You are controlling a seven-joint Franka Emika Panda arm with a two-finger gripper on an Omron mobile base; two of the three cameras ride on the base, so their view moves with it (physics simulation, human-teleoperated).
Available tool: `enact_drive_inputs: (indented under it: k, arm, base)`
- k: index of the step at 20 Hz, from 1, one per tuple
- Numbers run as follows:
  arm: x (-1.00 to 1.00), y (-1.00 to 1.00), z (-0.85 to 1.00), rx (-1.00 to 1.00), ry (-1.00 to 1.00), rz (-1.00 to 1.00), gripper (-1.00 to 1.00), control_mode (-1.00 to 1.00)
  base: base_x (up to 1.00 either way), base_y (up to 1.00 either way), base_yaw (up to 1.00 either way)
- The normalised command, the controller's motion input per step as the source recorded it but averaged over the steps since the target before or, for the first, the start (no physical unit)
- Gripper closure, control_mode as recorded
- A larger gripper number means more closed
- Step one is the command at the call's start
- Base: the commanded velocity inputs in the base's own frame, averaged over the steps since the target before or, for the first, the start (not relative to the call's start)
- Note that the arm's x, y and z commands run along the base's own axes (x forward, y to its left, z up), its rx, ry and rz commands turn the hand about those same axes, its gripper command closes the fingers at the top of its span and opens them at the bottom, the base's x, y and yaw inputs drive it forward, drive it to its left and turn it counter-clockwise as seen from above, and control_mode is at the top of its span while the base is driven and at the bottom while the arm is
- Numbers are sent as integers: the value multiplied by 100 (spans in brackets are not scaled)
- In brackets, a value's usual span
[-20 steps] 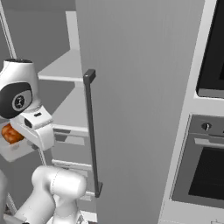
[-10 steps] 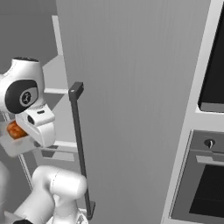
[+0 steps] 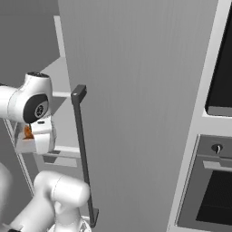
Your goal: Take the meat container that has the chicken drumstick and place it on the second highest rack of the freezer. Then take the vegetable container that has the squashs and place it on the highest rack of the freezer.
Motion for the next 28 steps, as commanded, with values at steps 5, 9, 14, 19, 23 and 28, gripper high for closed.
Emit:
enact_drive_inputs:
  k: [5,9,14,19,23,28]
  arm:
    - [71,54,-54,0,-2,-29,100,-100]
    - [83,39,-57,-3,0,-30,100,-100]
    - [74,19,-60,-6,0,-21,100,-100]
    - [84,0,-46,-8,0,-10,100,-100]
    - [99,6,-35,-8,0,-5,100,-100]
    - [91,13,-36,-9,0,-5,100,-100]
  base:
    - [0,0,0]
    - [0,0,0]
    - [0,0,0]
    - [0,0,0]
    - [0,0,0]
    - [0,0,0]
